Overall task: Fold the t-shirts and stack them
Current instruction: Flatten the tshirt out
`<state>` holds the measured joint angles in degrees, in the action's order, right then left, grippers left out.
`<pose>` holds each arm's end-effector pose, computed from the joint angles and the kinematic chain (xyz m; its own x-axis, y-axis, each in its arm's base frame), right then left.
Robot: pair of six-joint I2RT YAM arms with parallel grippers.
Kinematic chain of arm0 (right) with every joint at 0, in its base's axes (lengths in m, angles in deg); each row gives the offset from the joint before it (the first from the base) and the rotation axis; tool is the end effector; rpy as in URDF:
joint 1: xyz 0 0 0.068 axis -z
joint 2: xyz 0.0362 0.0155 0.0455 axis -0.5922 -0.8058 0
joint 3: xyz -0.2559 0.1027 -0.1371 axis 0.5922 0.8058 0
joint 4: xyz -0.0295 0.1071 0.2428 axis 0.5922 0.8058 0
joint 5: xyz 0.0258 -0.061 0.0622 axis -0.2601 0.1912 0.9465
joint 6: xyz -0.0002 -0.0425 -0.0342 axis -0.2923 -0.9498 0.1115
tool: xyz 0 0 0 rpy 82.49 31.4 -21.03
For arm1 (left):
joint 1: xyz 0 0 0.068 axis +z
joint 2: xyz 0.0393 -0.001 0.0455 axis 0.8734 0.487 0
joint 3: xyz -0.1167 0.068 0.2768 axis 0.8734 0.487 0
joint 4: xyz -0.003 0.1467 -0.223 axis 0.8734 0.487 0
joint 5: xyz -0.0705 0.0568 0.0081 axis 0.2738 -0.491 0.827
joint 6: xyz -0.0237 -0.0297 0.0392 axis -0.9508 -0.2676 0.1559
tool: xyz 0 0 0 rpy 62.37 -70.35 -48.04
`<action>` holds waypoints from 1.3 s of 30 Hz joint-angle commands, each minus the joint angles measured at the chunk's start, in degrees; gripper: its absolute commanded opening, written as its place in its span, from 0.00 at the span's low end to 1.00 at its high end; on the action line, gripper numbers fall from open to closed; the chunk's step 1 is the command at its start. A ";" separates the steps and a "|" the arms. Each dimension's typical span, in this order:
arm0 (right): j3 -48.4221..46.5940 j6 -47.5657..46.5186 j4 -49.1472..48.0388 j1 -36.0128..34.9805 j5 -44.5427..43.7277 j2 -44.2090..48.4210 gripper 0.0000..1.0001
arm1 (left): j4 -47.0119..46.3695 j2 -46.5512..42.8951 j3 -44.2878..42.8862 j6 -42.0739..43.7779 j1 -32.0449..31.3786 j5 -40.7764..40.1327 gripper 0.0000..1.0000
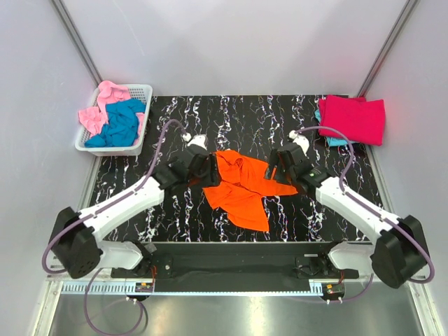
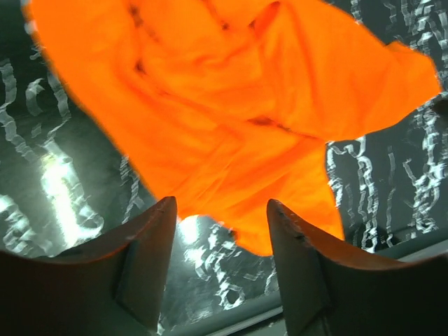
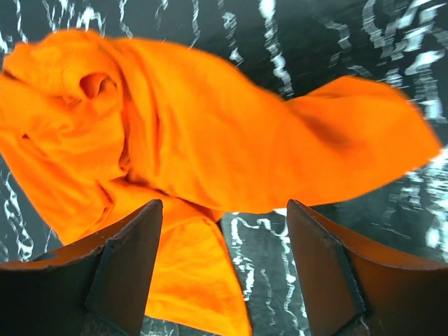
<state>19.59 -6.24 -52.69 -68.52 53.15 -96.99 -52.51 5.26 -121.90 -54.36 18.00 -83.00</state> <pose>0.2167 0.1242 0.2874 -0.6860 0.2075 -0.6974 0.0581 0.9710 0.2318 0.1980 -0.1760 0.3060 -0.7738 -0.1254 -0.6209 0.1349 0.9251 -0.3550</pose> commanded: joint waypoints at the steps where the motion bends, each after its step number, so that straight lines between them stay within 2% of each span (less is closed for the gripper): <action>1: 0.76 0.68 -4.30 0.13 5.22 -2.86 0.77 | -9.11 3.18 -1.77 -0.62 -0.22 3.48 0.57; 4: 1.46 1.03 -4.56 0.30 4.60 -4.62 0.70 | -9.99 6.96 -3.00 -0.35 -0.22 2.52 0.53; 9: 1.72 3.48 -3.59 1.18 4.51 -9.44 0.65 | -10.78 12.49 -4.76 -1.49 -0.22 1.81 0.48; 15: 1.55 4.28 -3.07 1.27 3.46 -13.31 0.62 | -10.87 14.17 -4.59 -1.67 -0.22 0.93 0.48; 18: 1.29 5.07 -3.07 1.27 3.90 -15.08 0.57 | -10.87 13.82 -4.24 -1.49 -0.22 0.84 0.48; 24: 0.50 5.42 -2.89 1.27 3.20 -17.36 0.40 | -10.61 13.64 -4.15 -0.97 -0.22 0.40 0.48; 27: -0.38 4.98 -2.45 1.27 2.67 -17.72 0.26 | -10.17 13.56 -4.32 -0.52 -0.22 -0.12 0.48; 28: -0.64 5.07 -2.19 1.27 2.23 -17.72 0.20 | -9.99 13.38 -4.24 -0.44 -0.22 -0.30 0.48; 29: -1.43 4.90 -1.93 1.27 1.88 -17.63 0.08 | -9.90 13.21 -4.24 -0.35 -0.22 -0.56 0.48; 30: -1.87 4.72 -1.14 1.27 1.53 -17.54 0.00 | -9.73 13.12 -4.24 -0.26 -0.22 -0.74 0.48; 39: -11.71 -0.37 5.36 1.44 -8.13 -12.36 0.00 | -8.68 12.24 -3.62 0.36 -0.22 -1.79 0.49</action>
<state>13.58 -3.75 -49.59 -67.54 51.40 -113.32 -60.53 19.86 -124.22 -54.84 17.96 -82.74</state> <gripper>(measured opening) 0.010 0.482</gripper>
